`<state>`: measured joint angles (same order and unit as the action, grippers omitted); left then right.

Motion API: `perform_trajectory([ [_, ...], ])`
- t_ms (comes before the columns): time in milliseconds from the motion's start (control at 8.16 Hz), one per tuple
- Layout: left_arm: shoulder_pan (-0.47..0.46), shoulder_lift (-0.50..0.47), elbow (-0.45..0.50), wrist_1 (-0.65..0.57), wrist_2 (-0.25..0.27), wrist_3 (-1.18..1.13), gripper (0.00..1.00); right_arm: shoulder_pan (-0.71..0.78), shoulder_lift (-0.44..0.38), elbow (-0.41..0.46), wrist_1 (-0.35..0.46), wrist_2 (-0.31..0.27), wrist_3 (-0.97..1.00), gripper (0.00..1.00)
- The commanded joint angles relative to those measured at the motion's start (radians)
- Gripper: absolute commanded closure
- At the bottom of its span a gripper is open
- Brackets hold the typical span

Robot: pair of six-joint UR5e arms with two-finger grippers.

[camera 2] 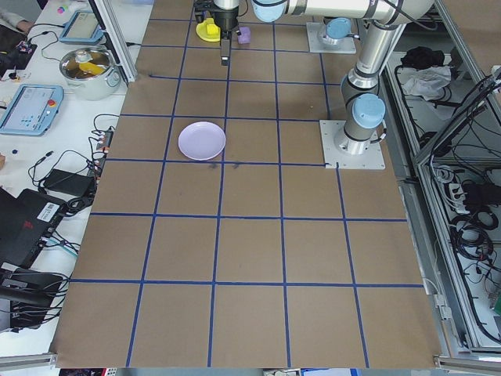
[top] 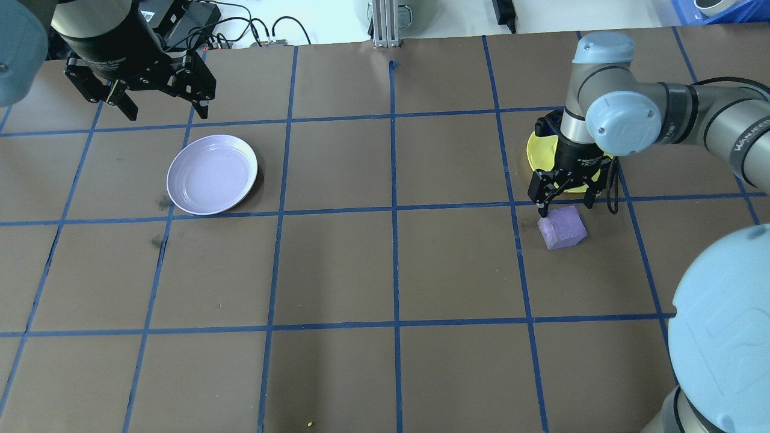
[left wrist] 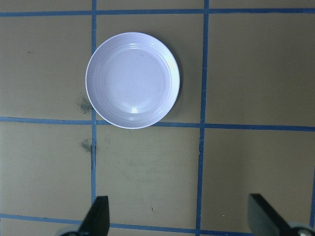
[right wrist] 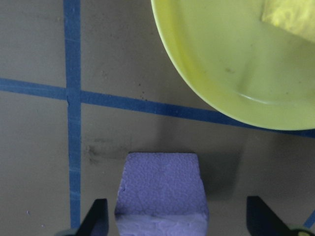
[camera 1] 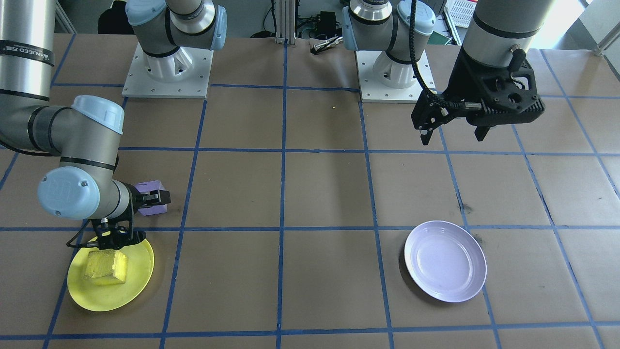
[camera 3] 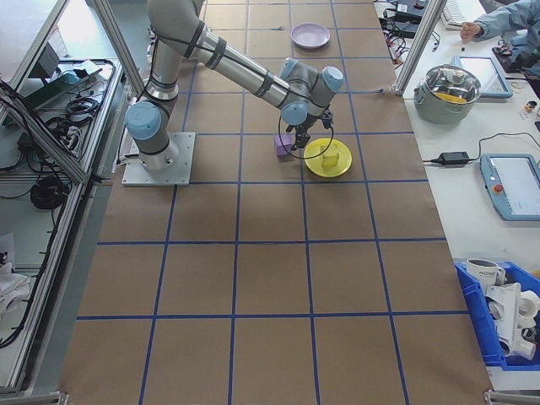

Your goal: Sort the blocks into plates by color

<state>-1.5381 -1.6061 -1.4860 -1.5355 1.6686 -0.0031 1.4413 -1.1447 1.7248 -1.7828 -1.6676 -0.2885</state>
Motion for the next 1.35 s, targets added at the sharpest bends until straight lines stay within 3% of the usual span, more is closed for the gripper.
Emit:
perform_trajectory([
  [0, 0.001, 0.0, 0.0, 0.0, 0.0, 0.0, 0.0, 0.001, -0.001, 0.074, -0.007, -0.012, -0.001, 0.0],
  [245, 0.001, 0.002, 0.0, 0.0, 0.0, 0.0, 0.0, 0.001, -0.007, 0.096, -0.066, -0.006, 0.005, 0.67],
  [368, 0.001, 0.002, 0.0, 0.0, 0.0, 0.0, 0.0, 0.001, -0.016, 0.096, -0.064, 0.008, 0.006, 0.75],
  [490, 0.001, 0.002, 0.0, 0.0, 0.0, 0.0, 0.0, 0.002, -0.035, 0.093, -0.064, 0.049, 0.061, 0.74],
  [613, 0.001, 0.002, 0.0, 0.002, 0.0, 0.0, 0.0, 0.017, -0.059, 0.093, -0.063, 0.142, 0.153, 0.73],
  [858, 0.001, 0.002, 0.0, 0.002, 0.002, 0.0, 0.0, 0.155, -0.073, 0.047, -0.058, 0.167, 0.356, 0.68],
  [1103, 0.001, -0.004, 0.004, 0.003, 0.0, 0.0, 0.0, 0.386, -0.044, -0.025, -0.061, 0.186, 0.553, 0.67],
  [1226, 0.001, 0.002, 0.001, 0.003, -0.001, 0.0, 0.0, 0.471, -0.008, -0.046, -0.108, 0.212, 0.647, 0.66],
])
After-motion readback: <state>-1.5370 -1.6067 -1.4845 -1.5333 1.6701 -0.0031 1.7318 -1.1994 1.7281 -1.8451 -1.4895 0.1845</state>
